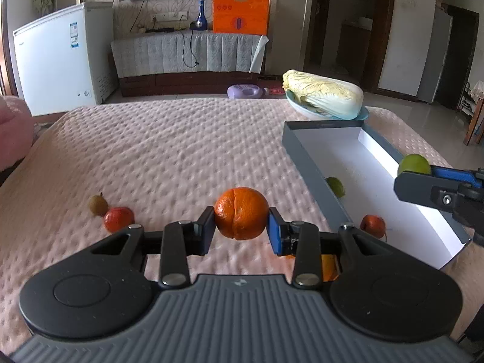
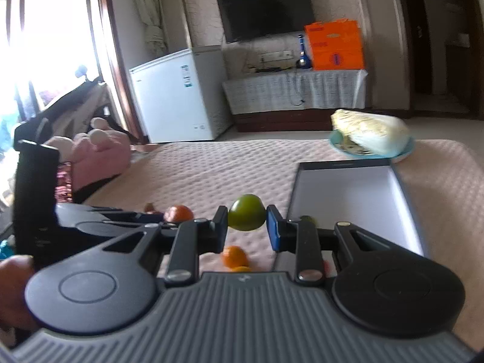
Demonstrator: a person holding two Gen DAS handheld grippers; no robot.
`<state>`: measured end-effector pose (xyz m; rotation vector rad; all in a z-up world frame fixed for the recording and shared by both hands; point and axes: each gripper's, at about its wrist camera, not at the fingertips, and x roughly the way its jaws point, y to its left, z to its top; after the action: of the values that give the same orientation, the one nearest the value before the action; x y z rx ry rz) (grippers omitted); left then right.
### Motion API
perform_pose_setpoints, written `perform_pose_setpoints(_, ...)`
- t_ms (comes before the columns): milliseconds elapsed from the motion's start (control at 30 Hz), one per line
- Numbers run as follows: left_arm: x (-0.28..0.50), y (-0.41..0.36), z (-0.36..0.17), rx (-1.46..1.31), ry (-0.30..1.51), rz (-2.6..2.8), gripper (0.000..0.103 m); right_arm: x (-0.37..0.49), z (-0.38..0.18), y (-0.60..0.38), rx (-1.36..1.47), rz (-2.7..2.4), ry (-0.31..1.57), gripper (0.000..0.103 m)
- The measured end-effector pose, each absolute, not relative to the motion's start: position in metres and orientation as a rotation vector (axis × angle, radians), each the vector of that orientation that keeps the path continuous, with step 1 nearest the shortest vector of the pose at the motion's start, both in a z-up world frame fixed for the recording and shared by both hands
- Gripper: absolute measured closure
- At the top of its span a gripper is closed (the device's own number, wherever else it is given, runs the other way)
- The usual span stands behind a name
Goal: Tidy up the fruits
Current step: 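Carry the orange in the left tool over the box while the right tool holds the green tomato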
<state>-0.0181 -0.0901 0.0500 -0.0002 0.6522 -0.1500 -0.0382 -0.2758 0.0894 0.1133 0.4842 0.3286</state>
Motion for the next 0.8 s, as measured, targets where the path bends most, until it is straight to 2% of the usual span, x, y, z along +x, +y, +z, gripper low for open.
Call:
perform_pose_setpoints(400,-0.021,-0.133,0.063,-0.022,0.626,-0.215,0.061,-0.042,0.077,-0.322,0.176,0.163,0.531,0.073)
perform_pose_setpoints(800,0.017,-0.213,0.070,0.037,0.635,-0.307,0.061,-0.039,0.067,-0.342,0.259,0.092,0.595,0.073)
